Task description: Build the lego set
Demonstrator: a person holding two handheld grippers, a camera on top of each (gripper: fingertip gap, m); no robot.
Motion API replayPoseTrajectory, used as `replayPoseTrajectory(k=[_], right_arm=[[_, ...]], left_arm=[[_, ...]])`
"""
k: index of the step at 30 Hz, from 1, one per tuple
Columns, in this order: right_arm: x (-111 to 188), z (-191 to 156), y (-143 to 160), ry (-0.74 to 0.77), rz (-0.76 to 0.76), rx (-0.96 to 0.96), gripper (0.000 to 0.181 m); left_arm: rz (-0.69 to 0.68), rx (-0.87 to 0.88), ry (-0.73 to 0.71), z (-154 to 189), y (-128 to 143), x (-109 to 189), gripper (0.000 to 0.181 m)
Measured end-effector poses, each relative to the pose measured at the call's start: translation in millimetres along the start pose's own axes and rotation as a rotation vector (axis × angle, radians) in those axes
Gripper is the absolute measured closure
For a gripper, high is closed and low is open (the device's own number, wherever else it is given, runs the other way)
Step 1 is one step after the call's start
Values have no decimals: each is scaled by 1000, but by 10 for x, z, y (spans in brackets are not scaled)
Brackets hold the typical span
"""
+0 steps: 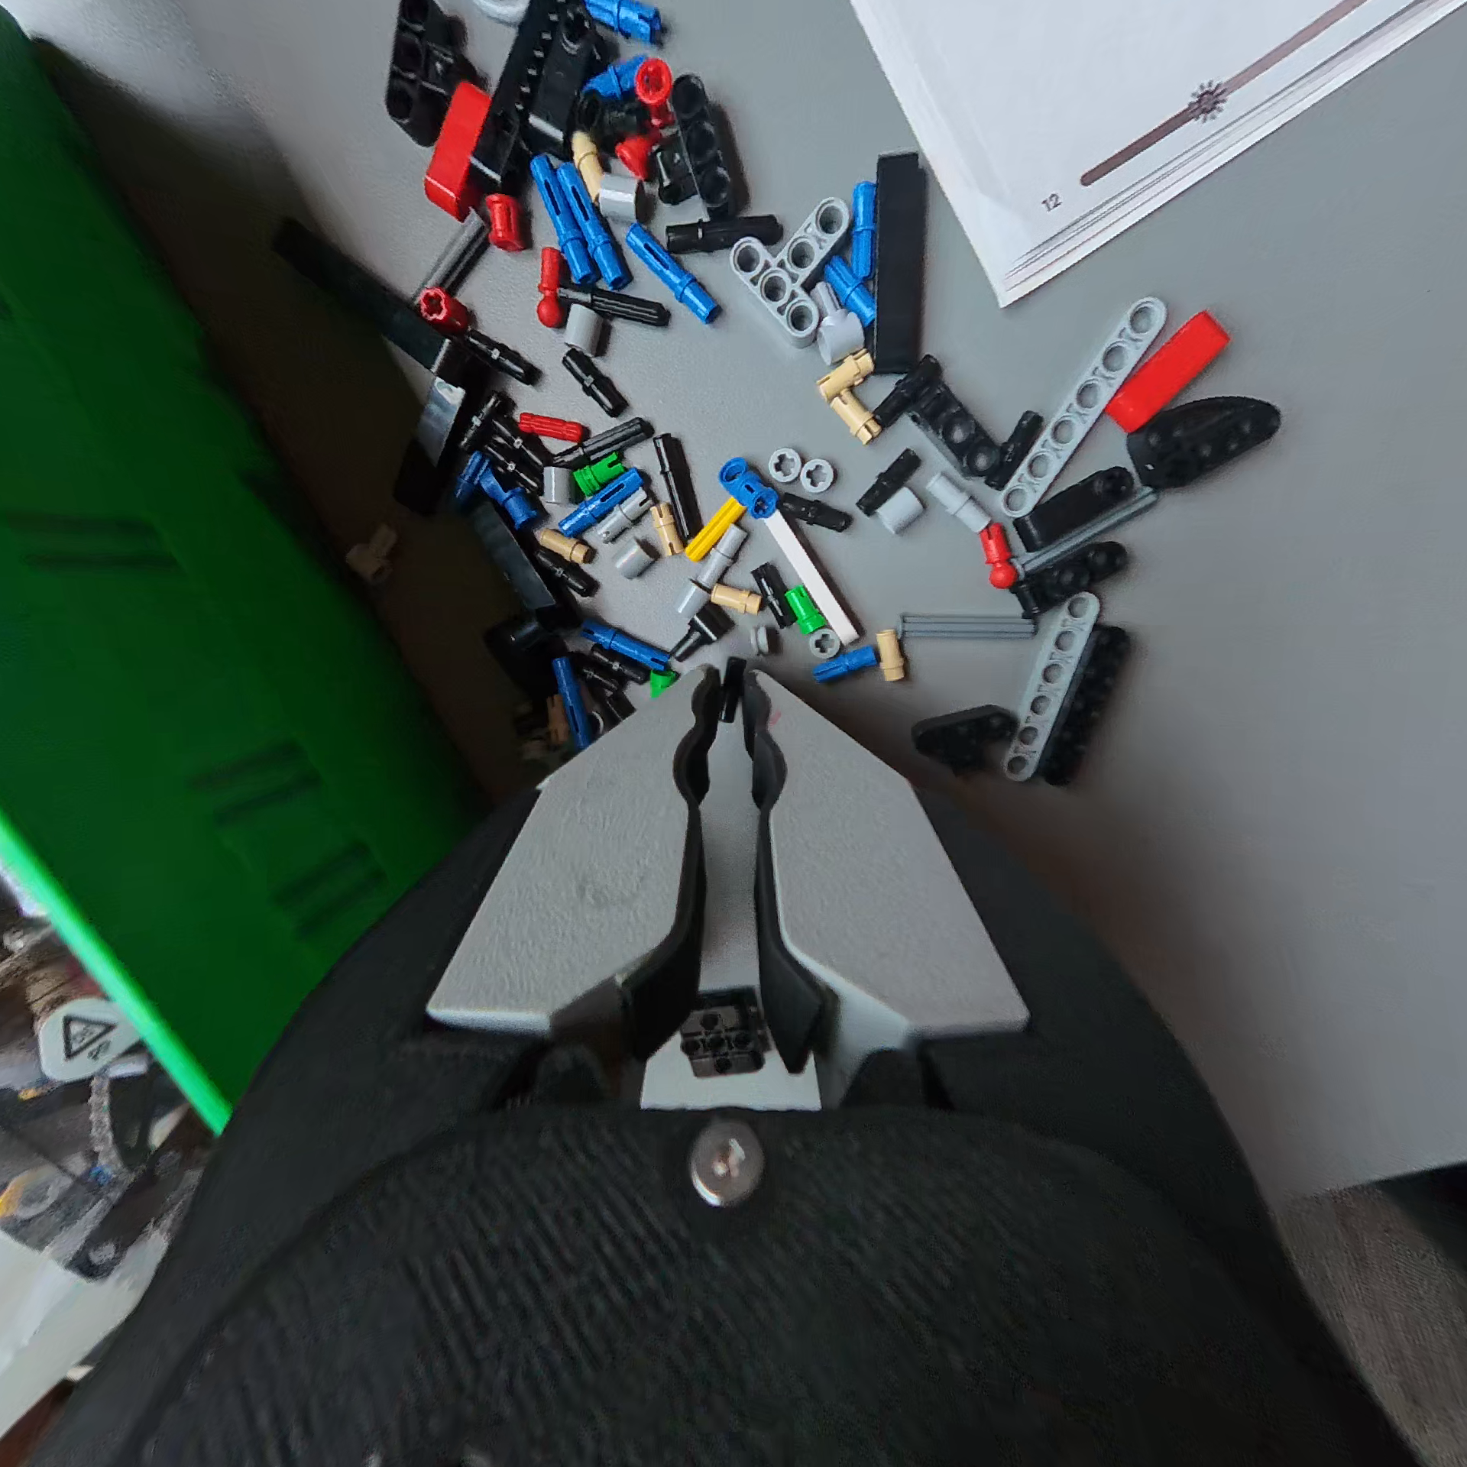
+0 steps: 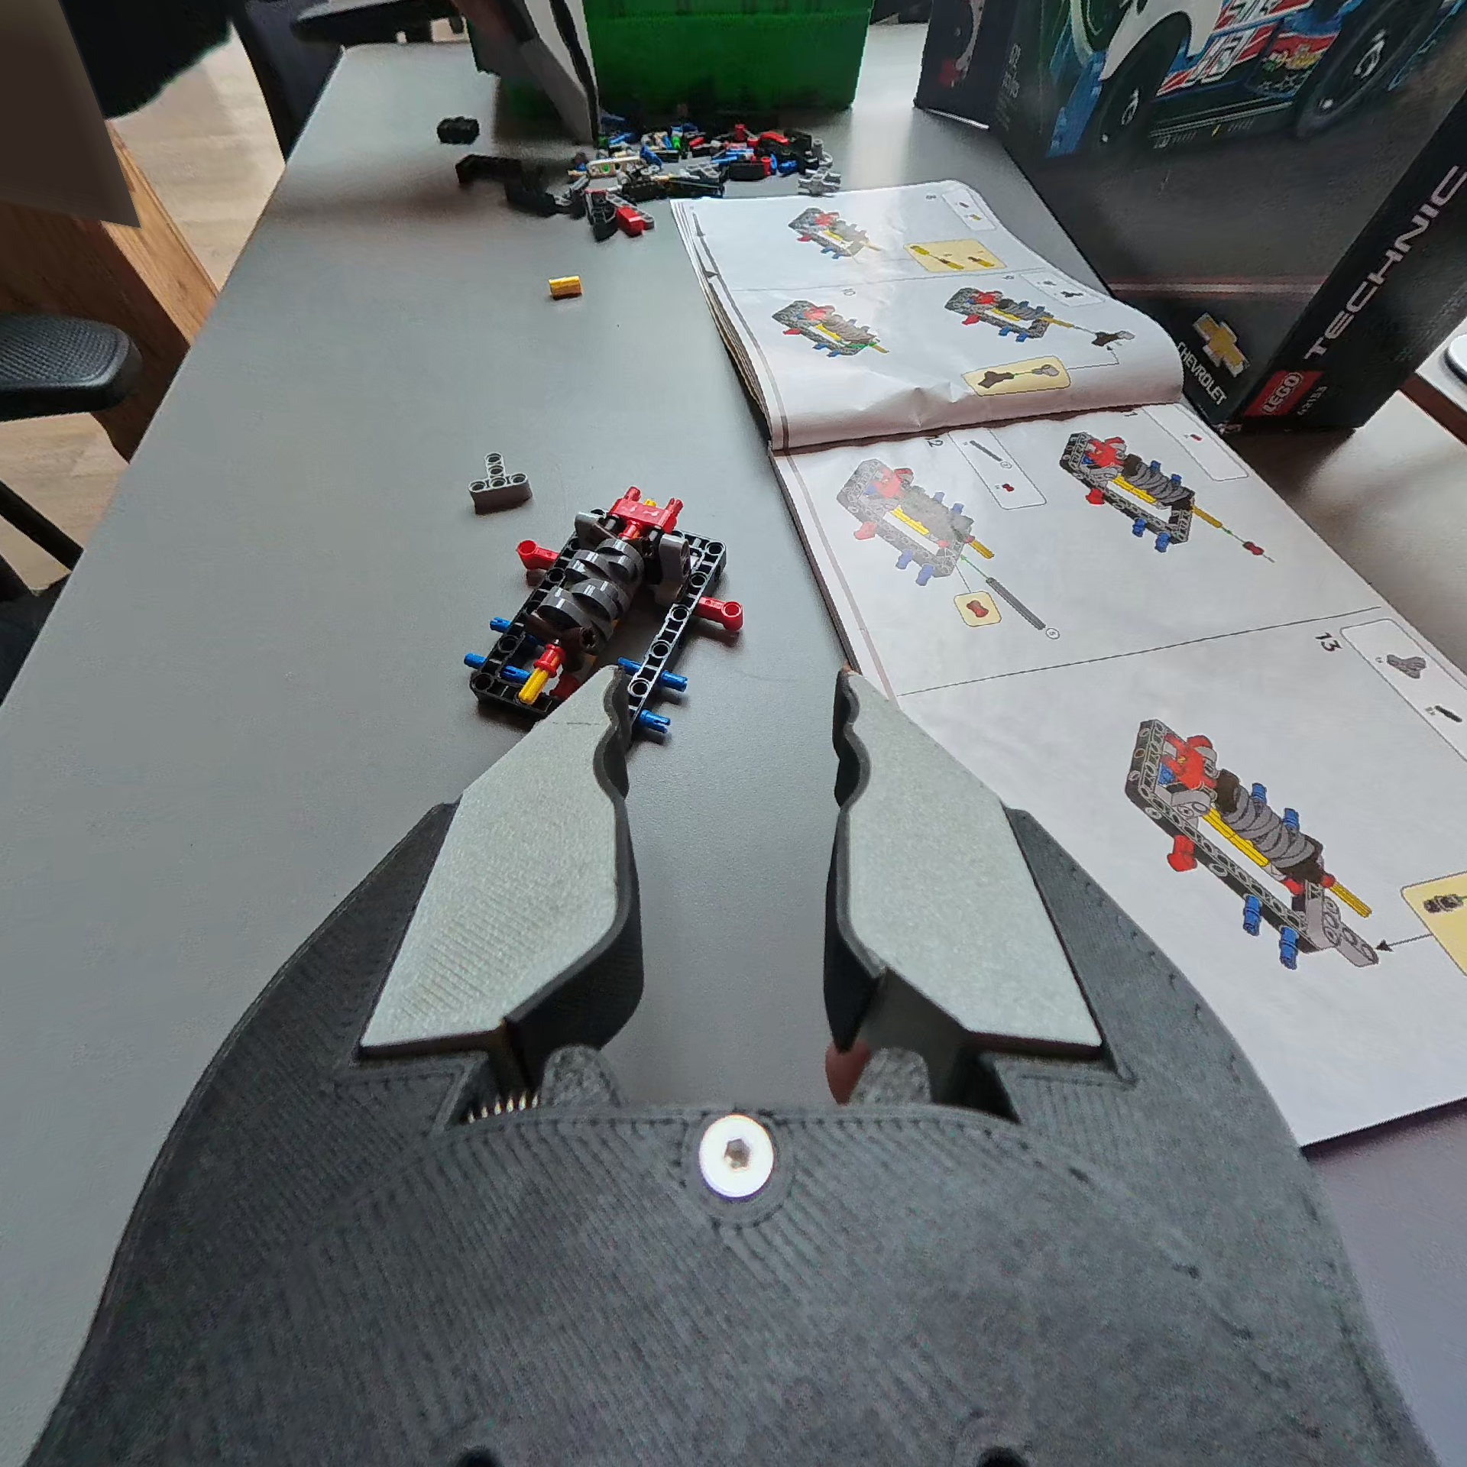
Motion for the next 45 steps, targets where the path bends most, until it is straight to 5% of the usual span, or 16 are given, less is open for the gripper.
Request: replayPoseTrajectory(k=[7, 13, 20, 23, 32, 45], right_arm=[[2, -20, -1, -8, 1, 12, 133], [30, -23, -25, -9, 30, 3, 135], [73, -27, -37, 17, 48, 4, 136], [68, -10, -31, 32, 41, 2, 136], [77, 9, -45, 44, 54, -6, 137], [69, 12, -46, 44, 53, -7, 137]], left_arm=[[127, -133, -79, 404, -374, 474, 177], [324, -387, 219, 1827, -974, 610, 178], [333, -510, 554, 3219, -1005, 245, 178], [346, -578, 570, 3594, -1052, 200, 178], [317, -651, 530, 3907, -1160, -171, 176], [411, -585, 587, 3938, -1366, -116, 164]])
Point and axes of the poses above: each gripper's, where its closed fingertips meet, x back along the fingers, y out of its underside, z = x × y across the jaws, the point moved 5 cm from there along x, back along the fingers, and after that the axes turned 11 degrees about z, right-handed, at the moved point
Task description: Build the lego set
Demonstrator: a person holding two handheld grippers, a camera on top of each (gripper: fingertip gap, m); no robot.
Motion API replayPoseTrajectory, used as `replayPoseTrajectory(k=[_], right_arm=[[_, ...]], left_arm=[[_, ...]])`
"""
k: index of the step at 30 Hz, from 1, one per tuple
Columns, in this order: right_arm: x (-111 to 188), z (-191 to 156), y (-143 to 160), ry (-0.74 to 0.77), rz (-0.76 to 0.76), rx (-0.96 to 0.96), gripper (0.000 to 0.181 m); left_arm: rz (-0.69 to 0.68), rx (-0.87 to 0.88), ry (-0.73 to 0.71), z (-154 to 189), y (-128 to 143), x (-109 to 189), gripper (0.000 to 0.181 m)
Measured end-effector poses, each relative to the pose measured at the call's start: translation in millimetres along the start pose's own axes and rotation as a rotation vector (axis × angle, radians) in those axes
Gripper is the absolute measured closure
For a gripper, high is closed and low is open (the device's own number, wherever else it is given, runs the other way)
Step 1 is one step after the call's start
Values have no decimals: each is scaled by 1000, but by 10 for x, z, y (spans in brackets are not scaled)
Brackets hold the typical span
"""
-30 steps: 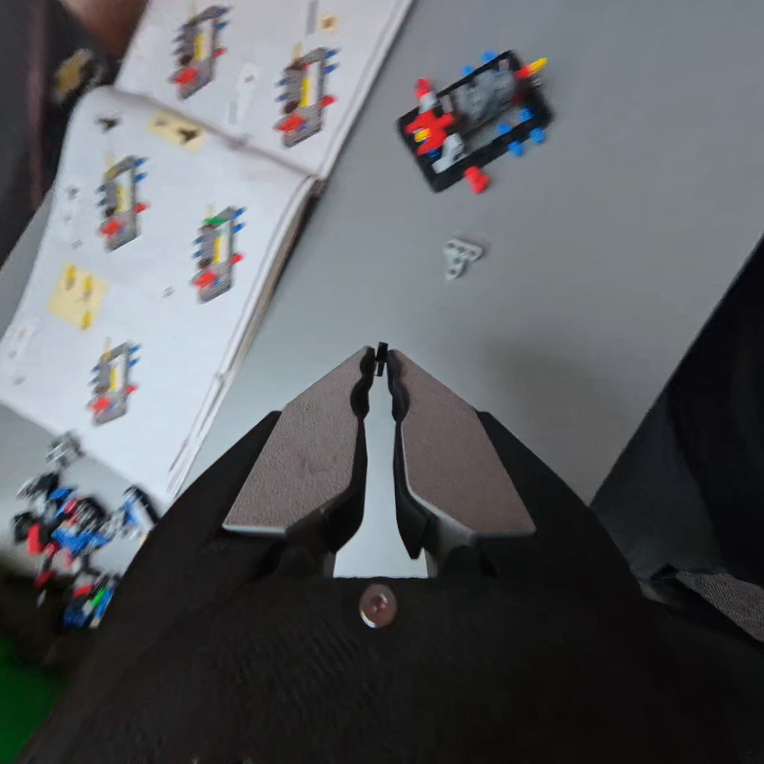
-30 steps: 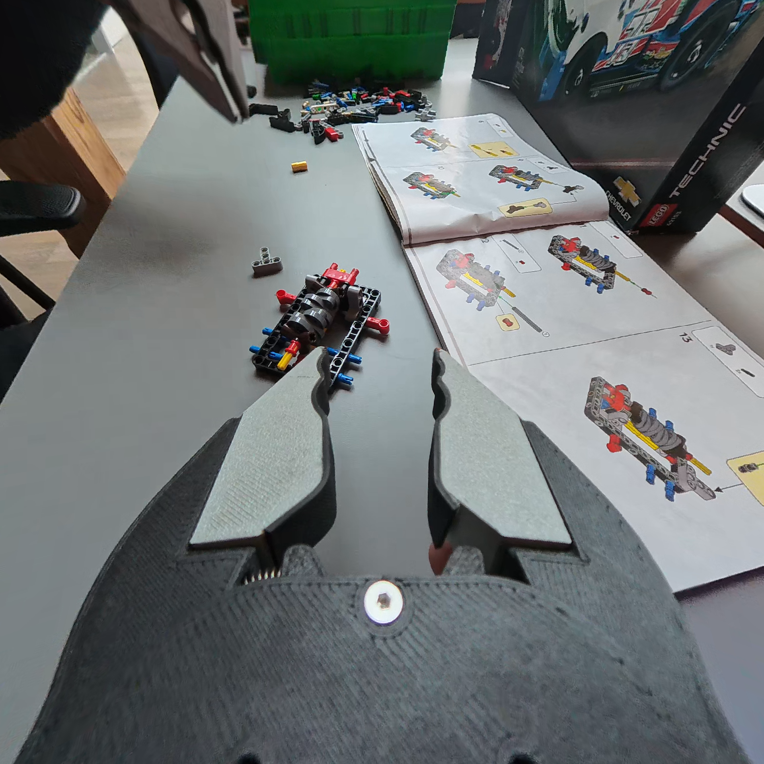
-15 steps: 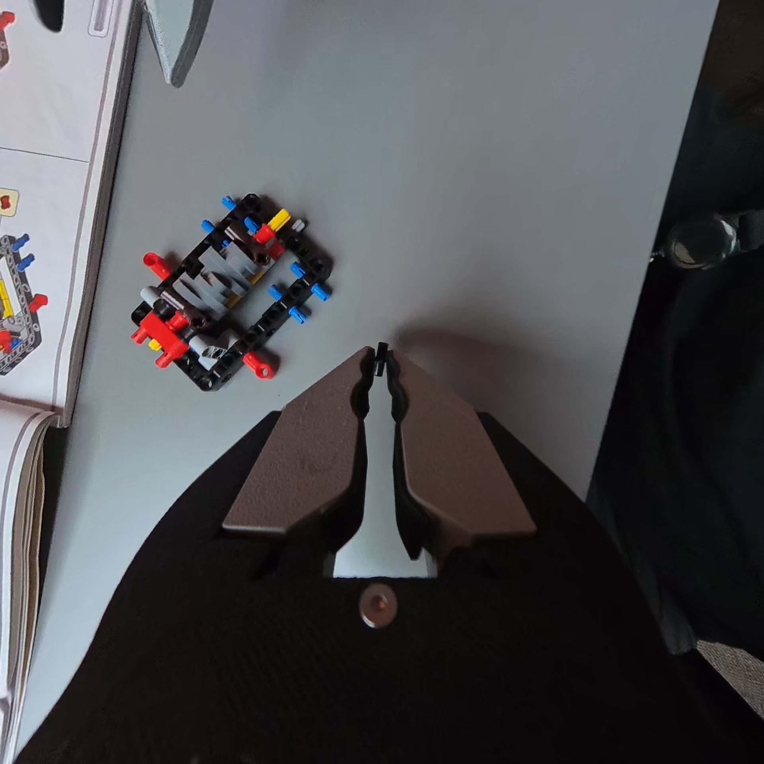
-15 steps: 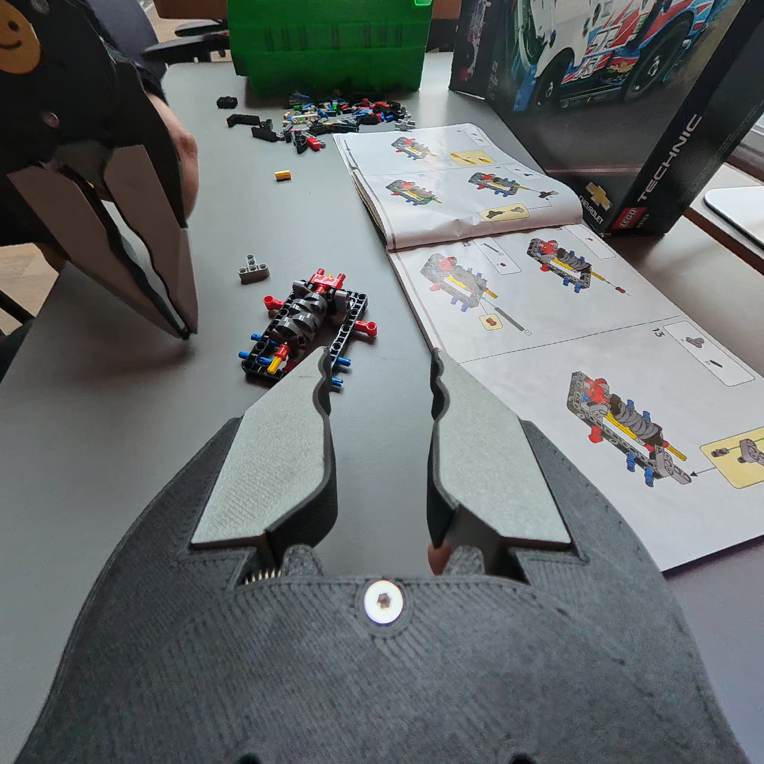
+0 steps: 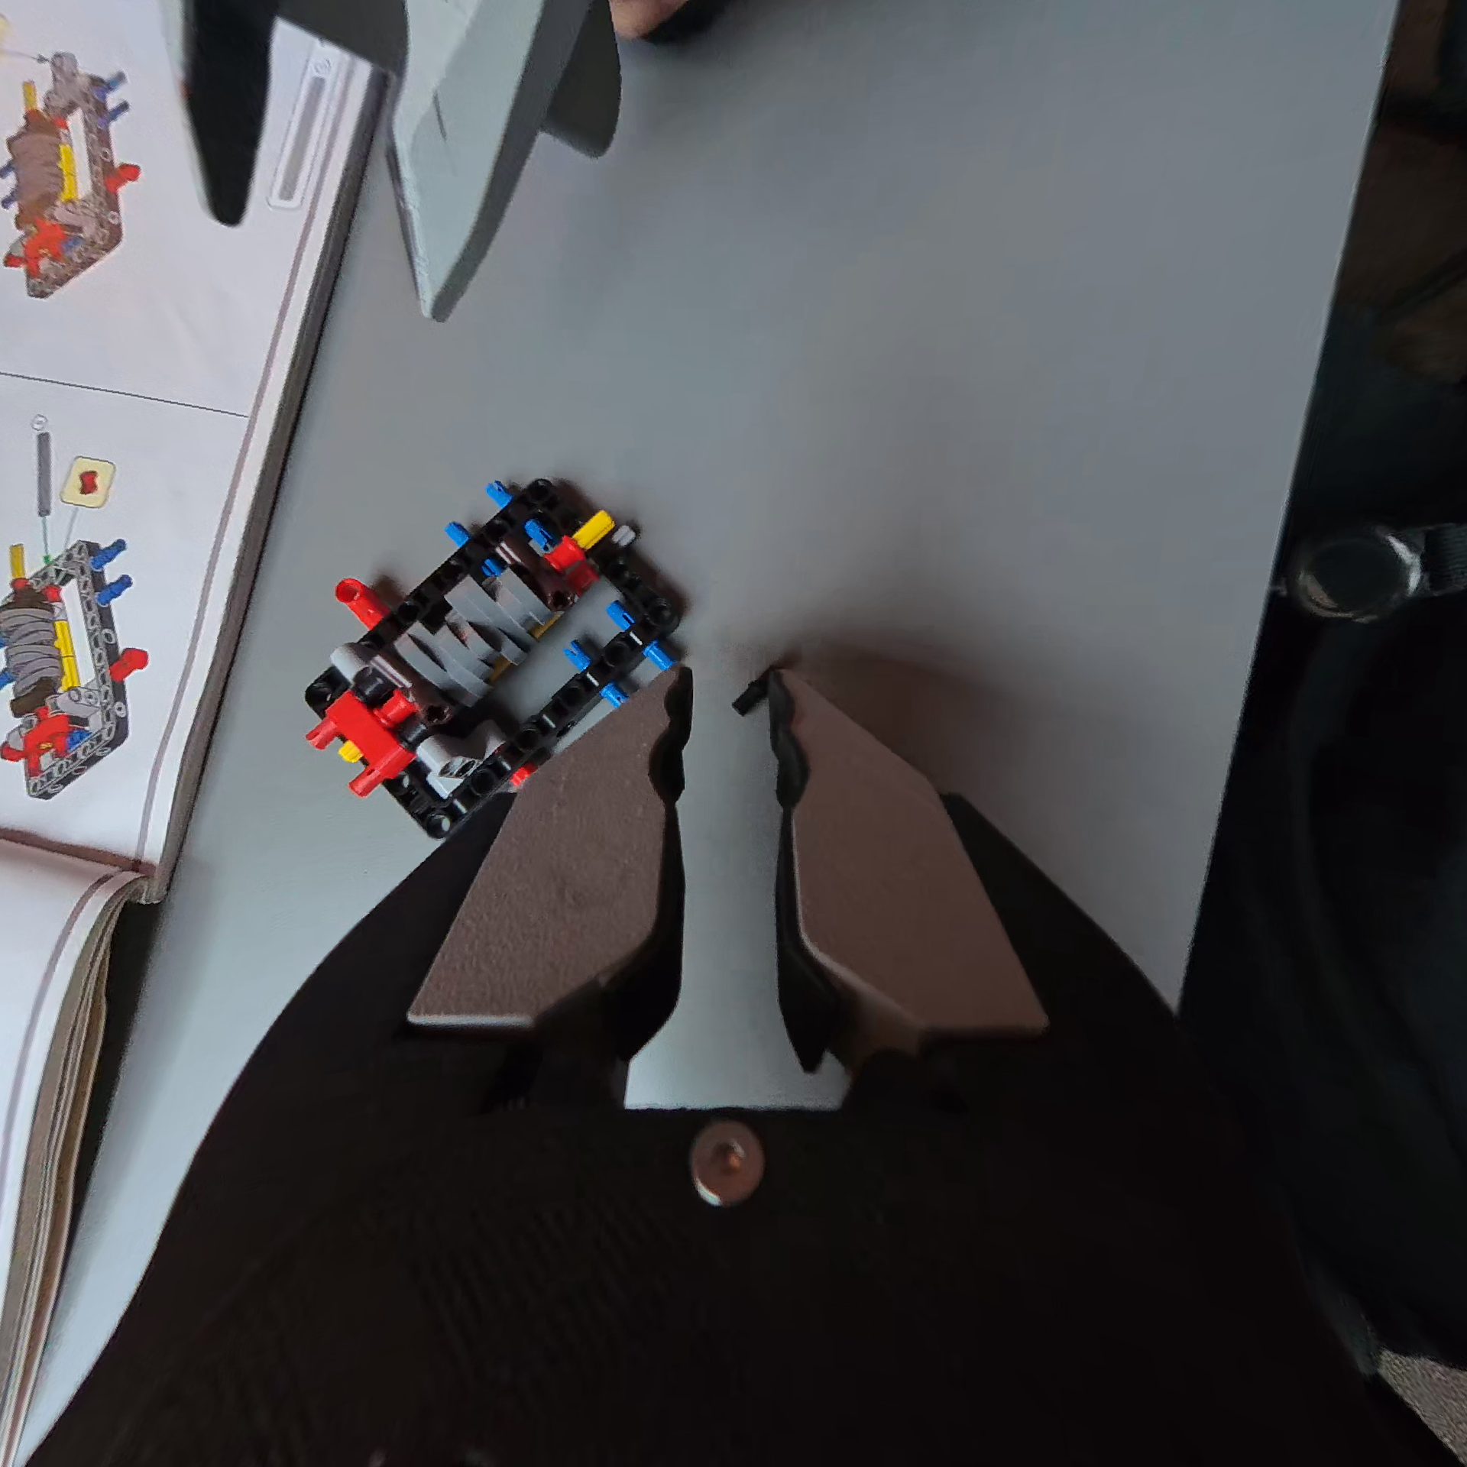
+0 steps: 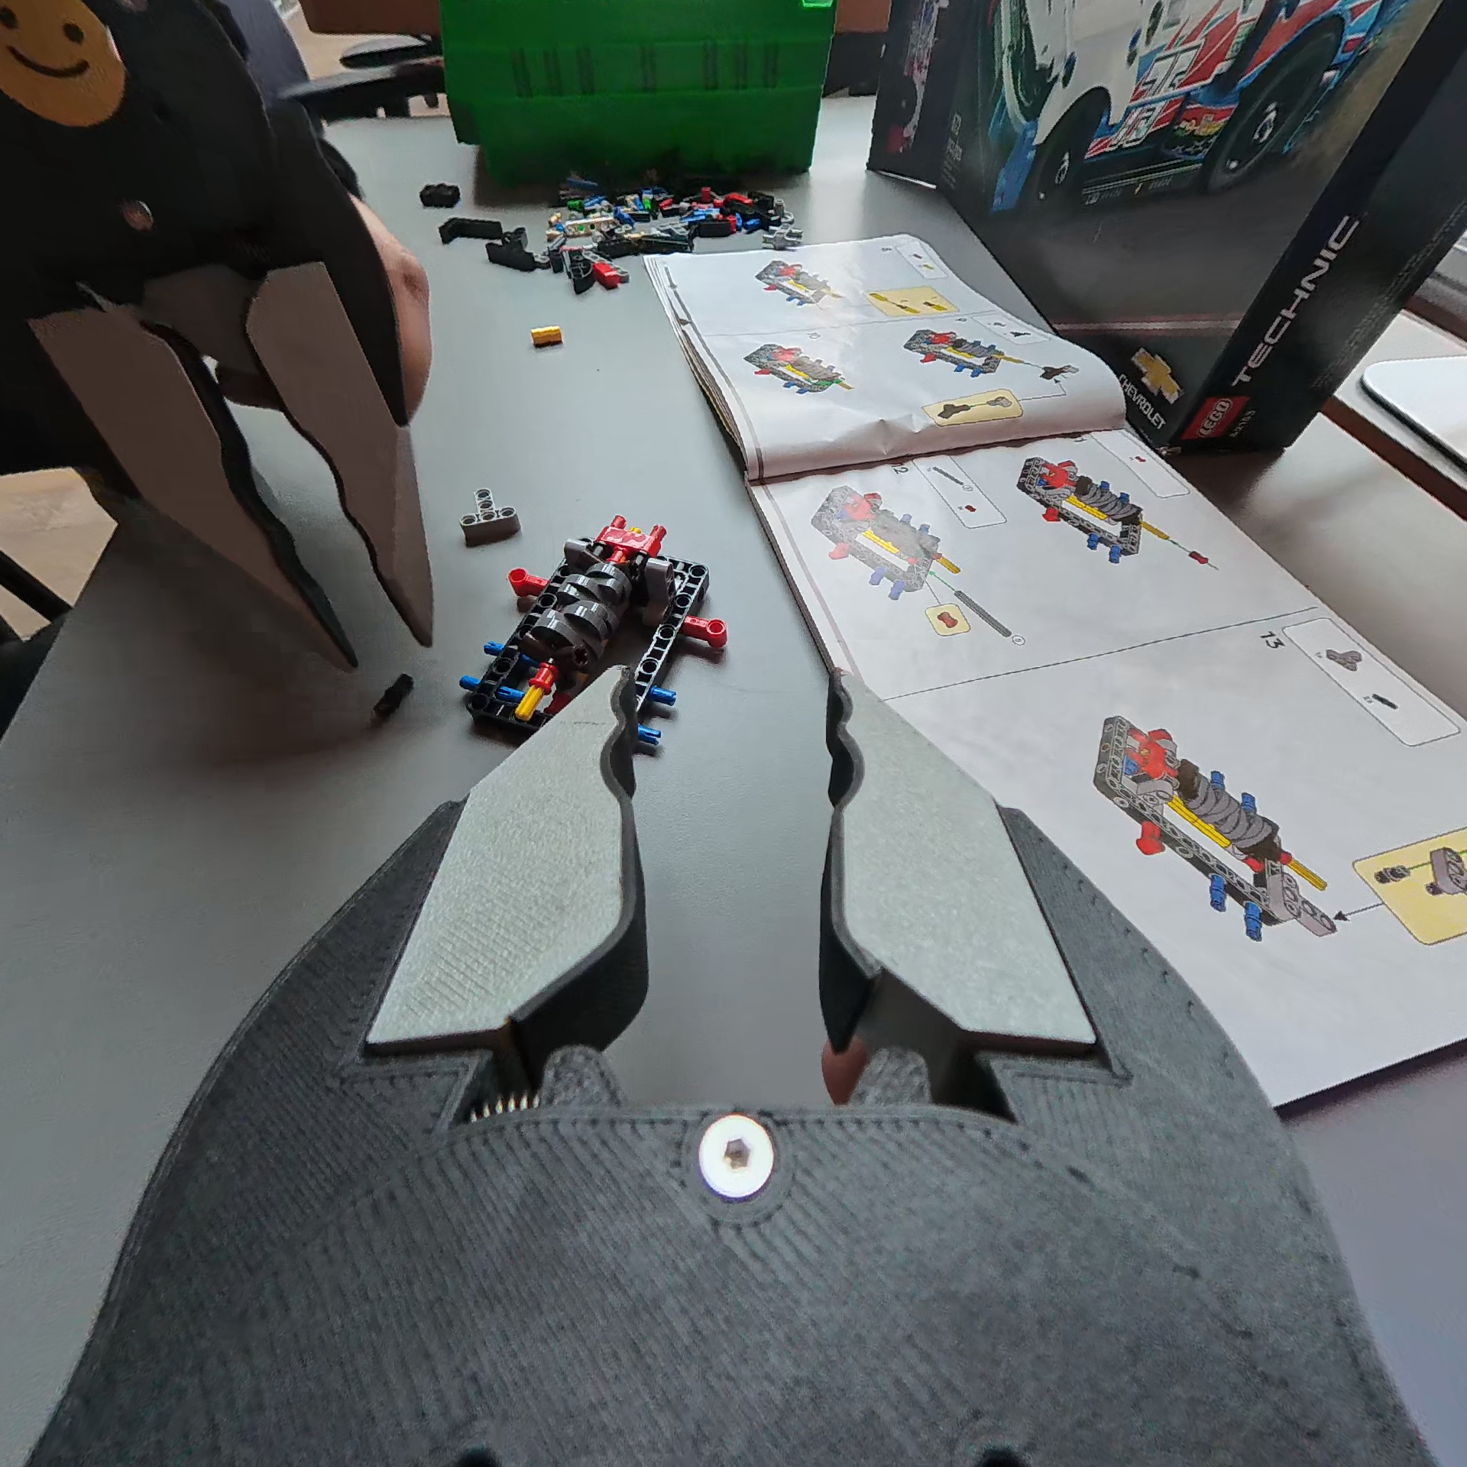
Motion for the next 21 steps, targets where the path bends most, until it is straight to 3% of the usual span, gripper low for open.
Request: replayPoseTrajectory(k=[5, 11, 14, 17, 21], right_arm=[[16, 4, -18, 5, 17, 7, 137], [31, 31, -28, 24, 28, 15, 137], [44, 47, -27, 32, 31, 12, 137], [49, 54, -29, 34, 35, 10, 137], [23, 39, -27, 24, 31, 10, 137]], left_arm=[[97, -8, -5, -174, -227, 328, 160], [294, 19, -262, -1010, -347, 823, 164], [319, 137, -314, -1216, -169, 974, 167], [277, 206, -349, -1170, 135, 1183, 170], [64, 271, -633, -1259, 829, 1922, 169]])
Point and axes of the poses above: each gripper's, where its closed fingertips meet, x back along the fingers, y out of its underside, z = x × y across the jaws, the point moved 5 cm from there along x, back along the fingers, and after that the axes turned 11 degrees about z, right-handed, at the moved point
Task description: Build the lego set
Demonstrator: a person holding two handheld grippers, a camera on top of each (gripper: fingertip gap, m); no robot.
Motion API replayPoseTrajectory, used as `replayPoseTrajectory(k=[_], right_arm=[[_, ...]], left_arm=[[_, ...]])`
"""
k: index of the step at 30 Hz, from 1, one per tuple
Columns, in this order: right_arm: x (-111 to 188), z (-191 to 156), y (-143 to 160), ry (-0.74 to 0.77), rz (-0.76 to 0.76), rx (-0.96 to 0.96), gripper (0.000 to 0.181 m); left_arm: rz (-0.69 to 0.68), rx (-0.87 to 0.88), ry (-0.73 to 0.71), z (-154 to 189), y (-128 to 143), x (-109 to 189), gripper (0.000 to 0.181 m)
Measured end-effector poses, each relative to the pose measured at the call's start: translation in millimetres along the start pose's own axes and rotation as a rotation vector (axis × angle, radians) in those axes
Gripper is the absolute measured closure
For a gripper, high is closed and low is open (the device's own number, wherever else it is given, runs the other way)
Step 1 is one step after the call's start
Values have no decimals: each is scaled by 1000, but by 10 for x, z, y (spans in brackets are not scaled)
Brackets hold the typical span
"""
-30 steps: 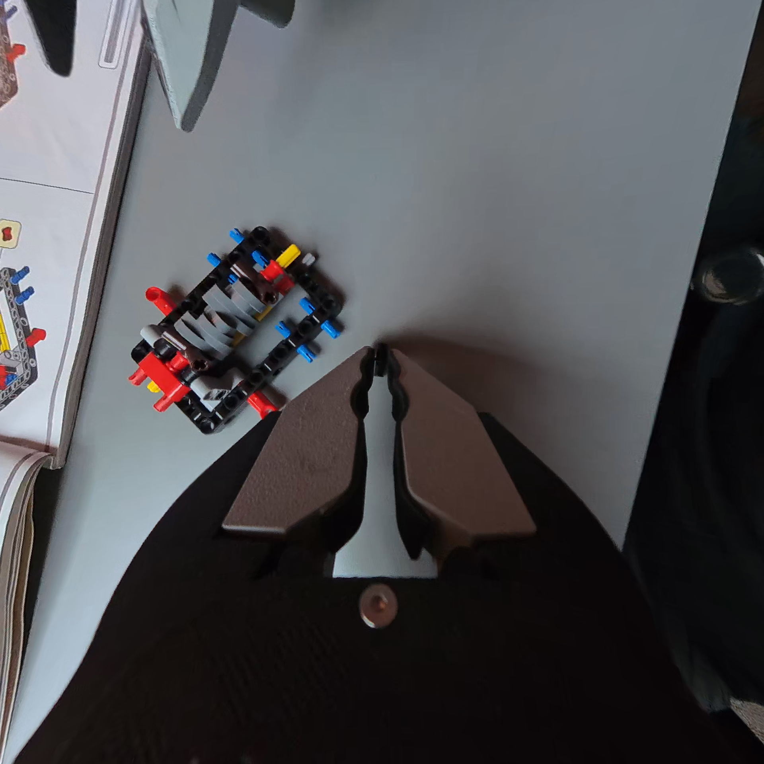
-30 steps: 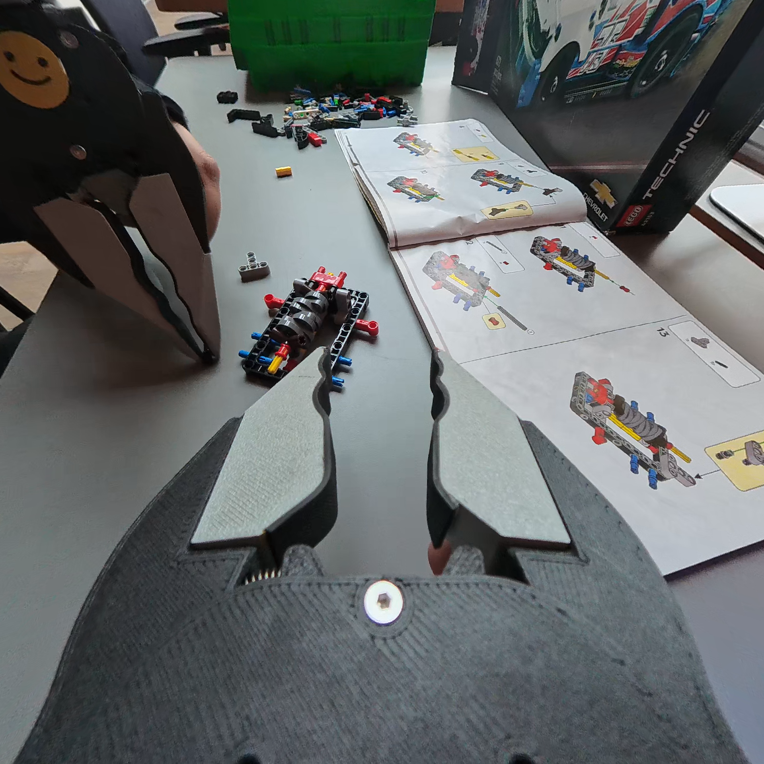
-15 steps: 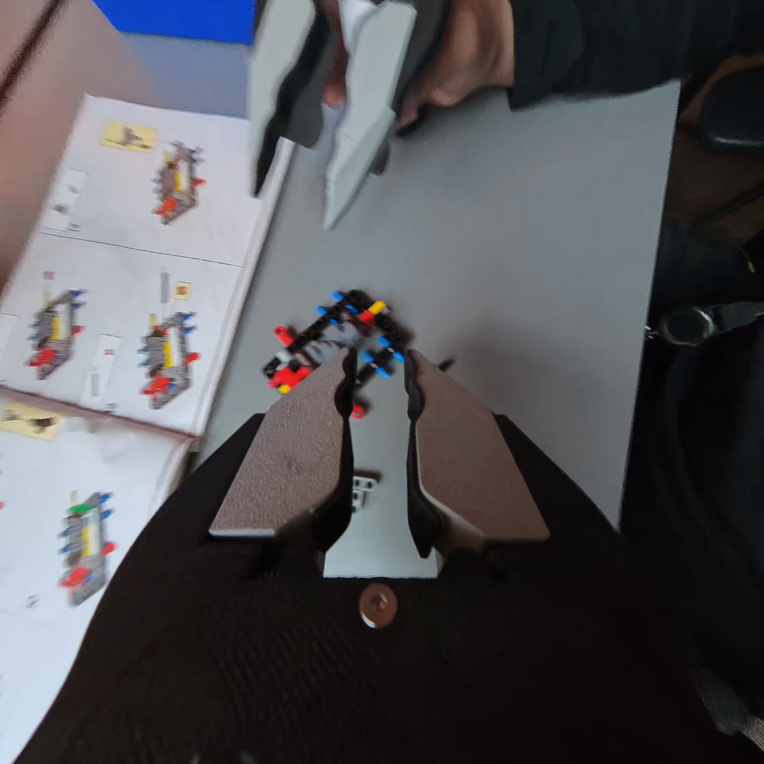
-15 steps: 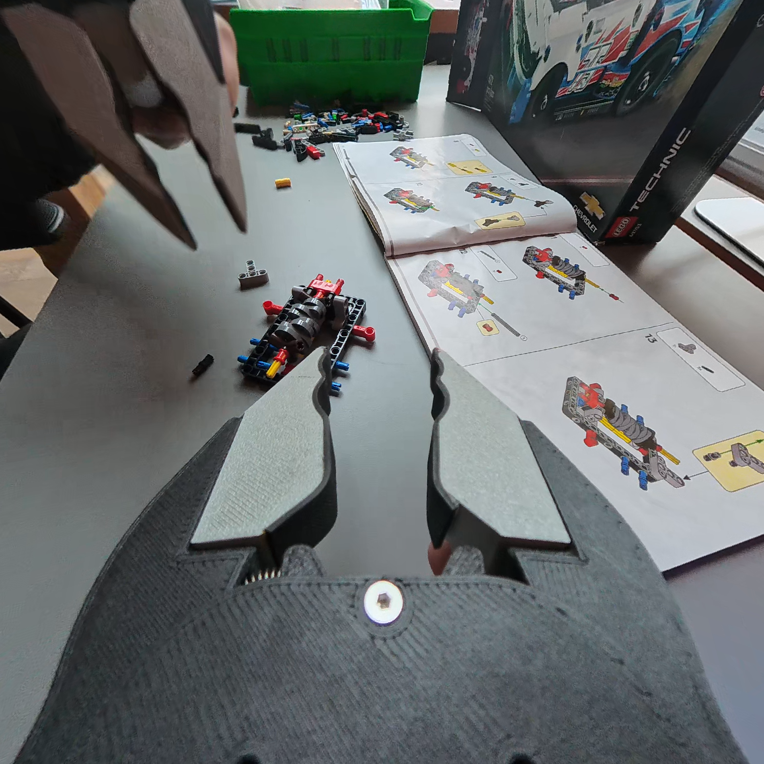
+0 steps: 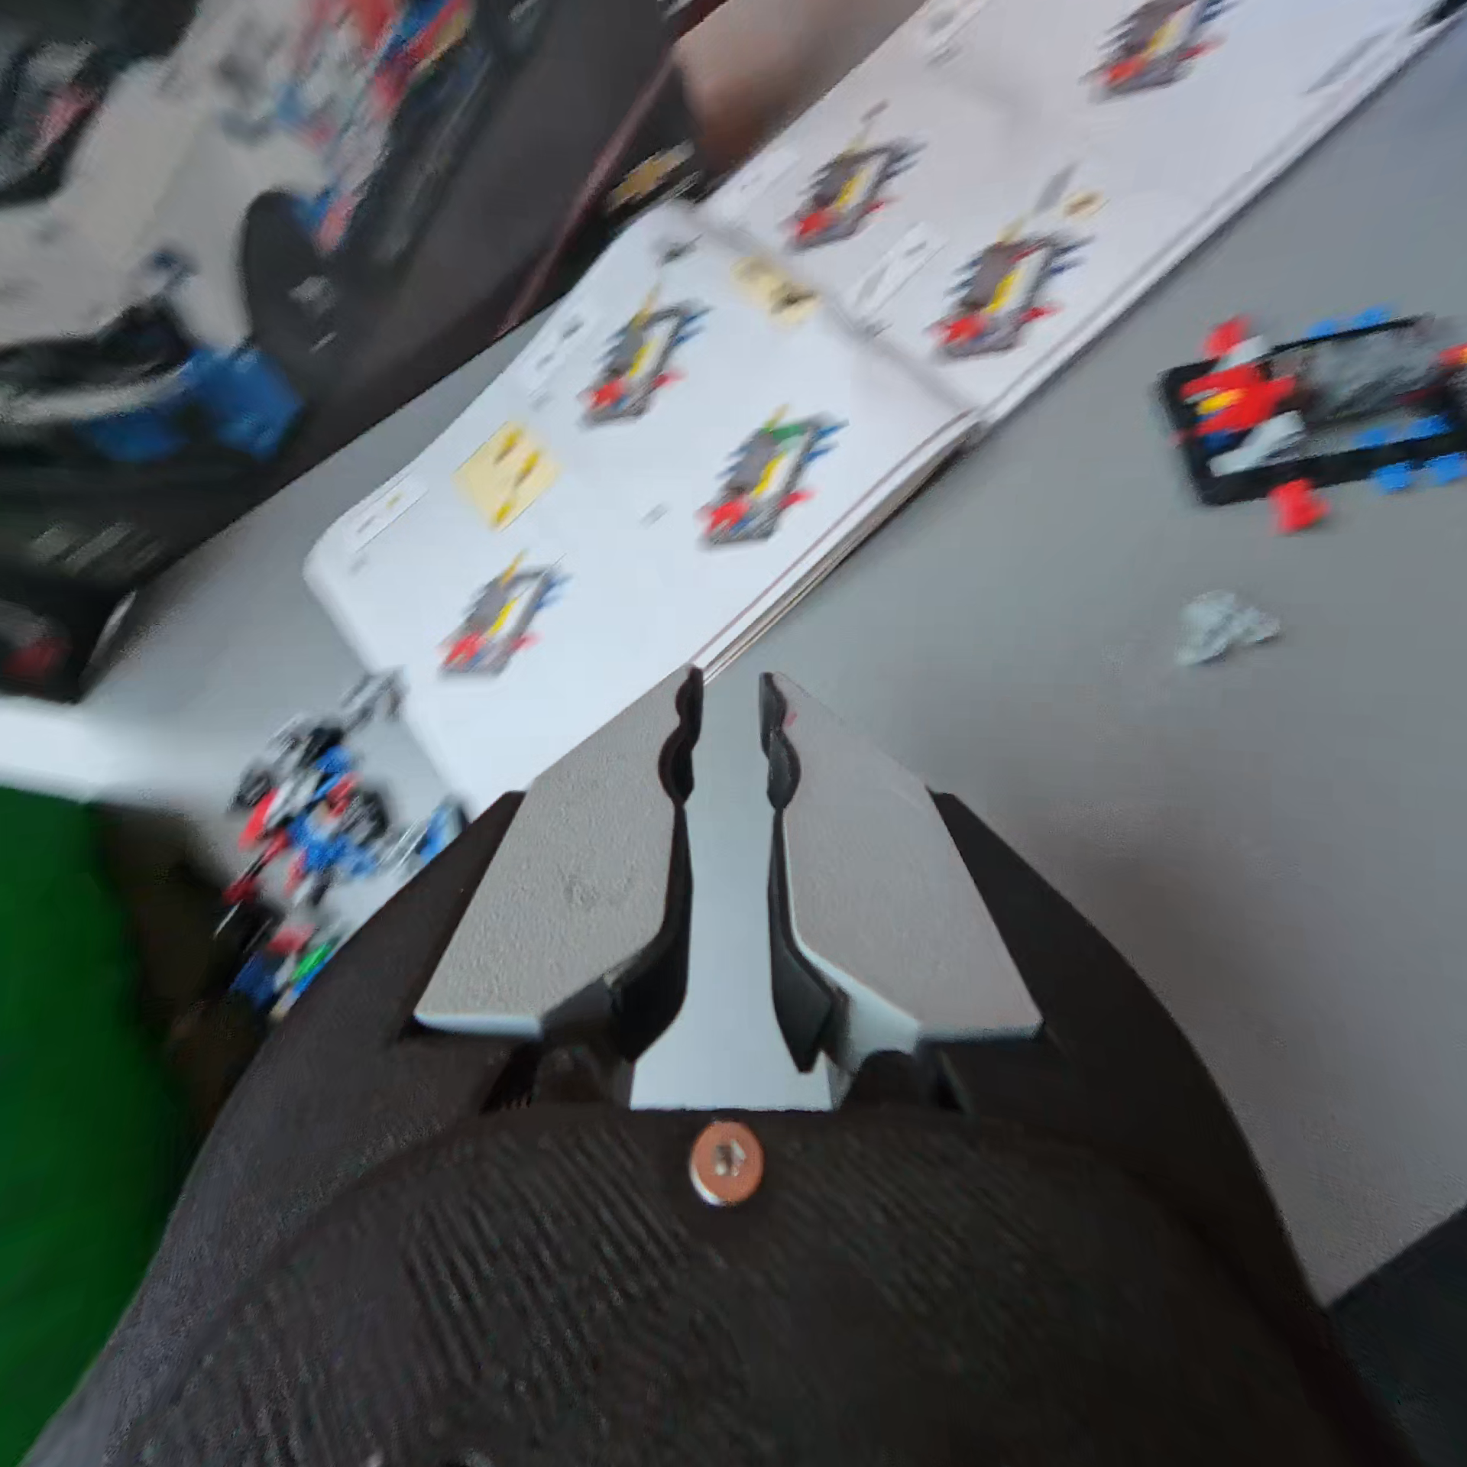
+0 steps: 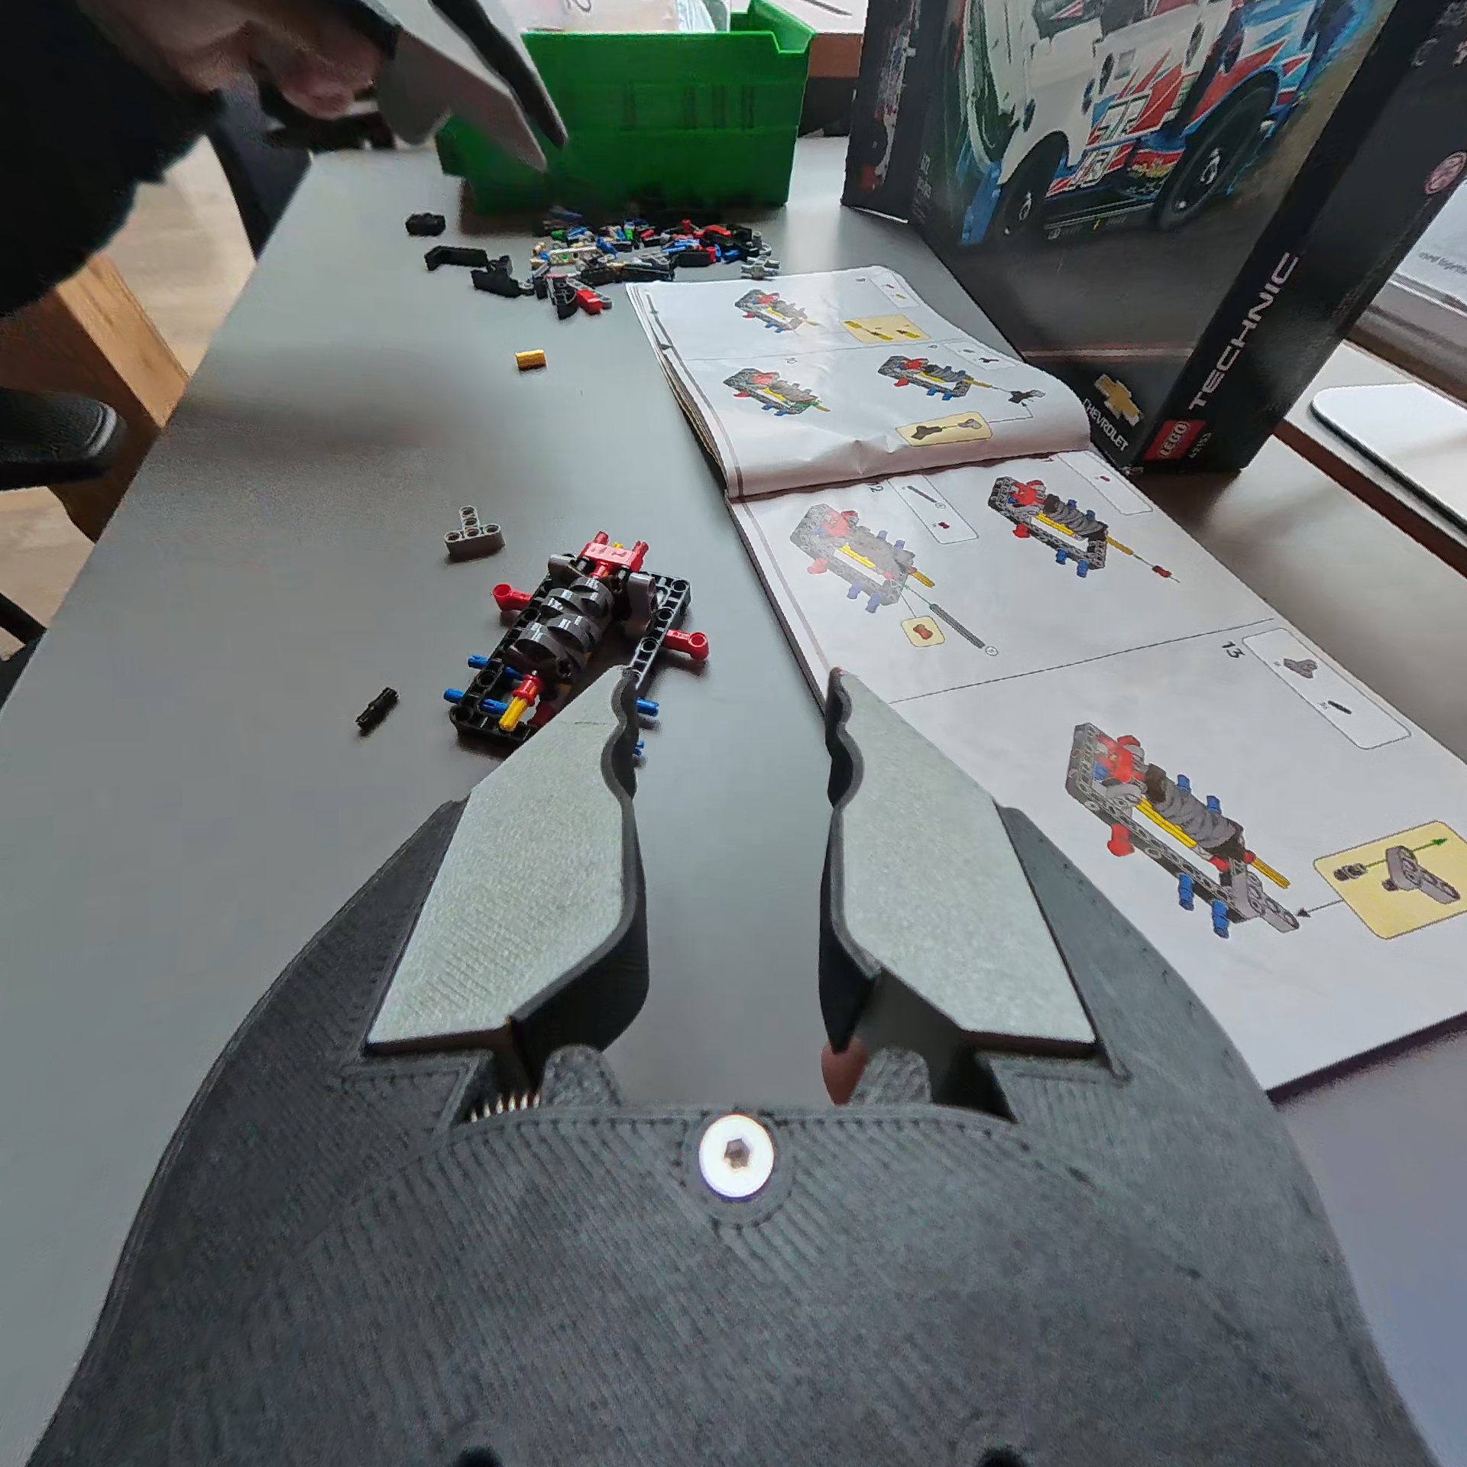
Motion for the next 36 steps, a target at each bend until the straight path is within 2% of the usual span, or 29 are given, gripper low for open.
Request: replayPoseTrajectory(k=[2, 4, 6, 8, 13, 17, 25, 29, 36], right_arm=[[-16, -3, 3, -1, -4, 4, 137], [-20, 10, -1, 8, 0, 4, 135], [-12, 28, -12, 20, 12, -1, 134], [-6, 43, -17, 30, 18, -7, 132], [-9, 64, -11, 53, 13, -6, 132], [-8, 77, -9, 59, 13, -13, 132], [-6, 59, -10, 51, 14, -1, 133], [-1, 55, -14, 35, 19, -13, 133], [-2, 43, -13, 17, 17, -16, 134]], left_arm=[[-76, 62, -167, -444, 217, 359, 168], [-84, 132, -259, -758, 326, 652, 169], [-40, 157, -309, -942, 363, 825, 172], [-30, 184, -297, -1001, 416, 857, 174], [-101, 189, -241, -1004, 584, 645, 175], [-157, 212, -161, -1060, 655, 349, 174], [-404, 269, -37, -1425, 920, -197, 174], [-494, 277, -35, -1512, 999, -311, 170], [-497, 368, 4, -1549, 980, -396, 170]])
Point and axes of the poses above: each gripper's, where its closed fingertips meet, x back along the fingers, y out of its underside, z = x × y across the jaws, the point moved 5 cm from there along x, back along the fingers, and after that the axes turned 11 degrees about z, right-handed, at the moved point
